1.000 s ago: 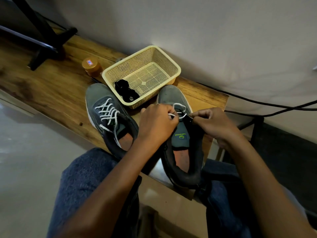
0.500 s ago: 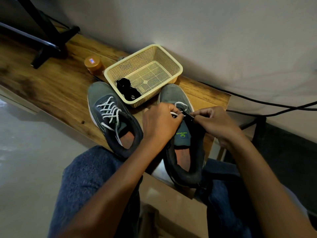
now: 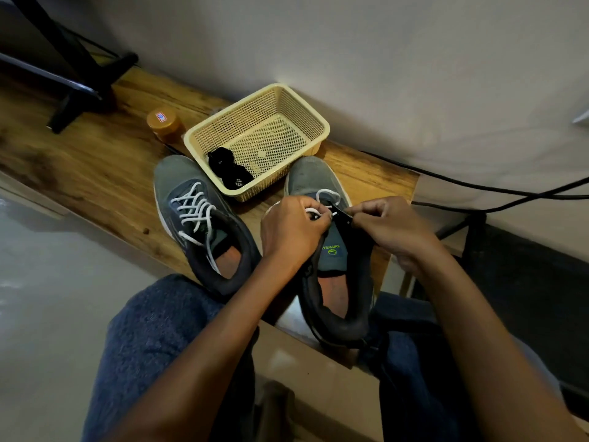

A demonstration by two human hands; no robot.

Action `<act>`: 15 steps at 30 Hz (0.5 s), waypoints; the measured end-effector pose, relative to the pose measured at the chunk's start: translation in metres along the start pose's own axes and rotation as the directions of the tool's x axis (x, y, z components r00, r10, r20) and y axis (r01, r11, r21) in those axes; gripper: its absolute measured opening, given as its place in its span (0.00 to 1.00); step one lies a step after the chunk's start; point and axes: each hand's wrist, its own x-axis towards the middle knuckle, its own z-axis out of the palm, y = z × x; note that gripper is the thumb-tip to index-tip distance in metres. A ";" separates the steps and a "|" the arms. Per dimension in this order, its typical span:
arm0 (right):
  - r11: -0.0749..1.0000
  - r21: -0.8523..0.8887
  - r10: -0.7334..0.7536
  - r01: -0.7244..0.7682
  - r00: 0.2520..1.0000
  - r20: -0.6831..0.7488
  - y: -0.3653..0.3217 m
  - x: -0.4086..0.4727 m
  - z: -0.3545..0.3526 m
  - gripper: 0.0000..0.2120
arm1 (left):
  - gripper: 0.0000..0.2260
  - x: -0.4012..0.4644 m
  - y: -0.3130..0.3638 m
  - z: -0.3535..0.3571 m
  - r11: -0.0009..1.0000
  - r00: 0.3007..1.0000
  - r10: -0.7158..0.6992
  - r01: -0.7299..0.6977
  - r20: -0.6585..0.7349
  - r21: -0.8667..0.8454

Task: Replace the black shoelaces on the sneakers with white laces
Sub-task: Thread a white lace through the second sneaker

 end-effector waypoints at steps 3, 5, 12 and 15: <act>1.000 -0.010 -0.004 0.003 1.000 -0.020 0.001 0.002 0.001 0.14 | 0.04 0.001 0.000 0.000 1.000 1.000 0.010 -0.010 0.019 -0.008; 1.000 -0.017 -0.008 0.008 1.000 -0.020 0.001 0.001 0.000 0.13 | 0.04 0.001 0.000 0.001 1.000 1.000 0.016 -0.015 0.023 -0.016; 0.984 -0.144 -0.101 0.100 0.995 0.002 0.004 0.001 0.000 0.09 | 0.04 0.000 -0.001 0.004 0.999 0.999 0.037 -0.037 0.023 0.012; 0.958 -0.235 -0.167 0.165 0.986 0.010 0.003 0.001 0.001 0.09 | 0.04 -0.002 -0.002 0.005 0.999 0.999 0.048 -0.049 0.012 0.024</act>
